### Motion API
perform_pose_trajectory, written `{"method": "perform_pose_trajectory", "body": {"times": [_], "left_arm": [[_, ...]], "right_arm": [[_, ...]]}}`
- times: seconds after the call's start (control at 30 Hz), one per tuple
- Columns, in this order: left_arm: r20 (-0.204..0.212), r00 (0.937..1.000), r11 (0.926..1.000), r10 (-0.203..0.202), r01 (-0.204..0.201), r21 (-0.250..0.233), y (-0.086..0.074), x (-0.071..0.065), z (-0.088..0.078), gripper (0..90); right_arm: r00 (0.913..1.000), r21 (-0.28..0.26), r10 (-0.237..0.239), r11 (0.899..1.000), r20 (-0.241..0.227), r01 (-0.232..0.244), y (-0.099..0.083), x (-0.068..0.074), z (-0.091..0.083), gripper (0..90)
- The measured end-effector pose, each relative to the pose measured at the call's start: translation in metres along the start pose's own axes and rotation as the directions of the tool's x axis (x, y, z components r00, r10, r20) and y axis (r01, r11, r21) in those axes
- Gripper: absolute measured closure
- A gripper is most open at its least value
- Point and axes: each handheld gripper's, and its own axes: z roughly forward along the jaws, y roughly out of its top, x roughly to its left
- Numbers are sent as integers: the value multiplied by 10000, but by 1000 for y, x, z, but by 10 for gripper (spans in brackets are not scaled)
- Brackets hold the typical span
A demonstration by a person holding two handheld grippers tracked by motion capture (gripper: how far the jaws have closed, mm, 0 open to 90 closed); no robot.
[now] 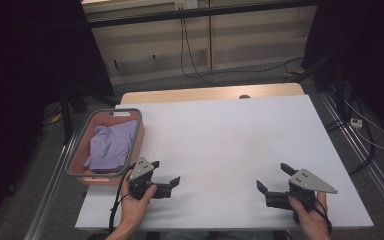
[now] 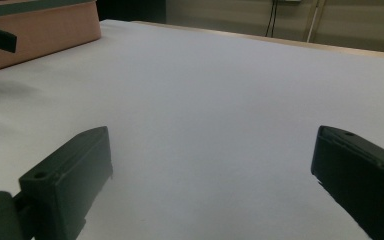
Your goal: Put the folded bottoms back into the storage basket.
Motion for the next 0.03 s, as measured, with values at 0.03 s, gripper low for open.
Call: {"method": "perform_pose_trajectory", "body": {"times": [0.03], "left_arm": [[-92,10000,10000,-7,7,55,0,1,1,54]], "right_arm": [[10000,5,-2,10000,13,2,0,0,0,27]]}}
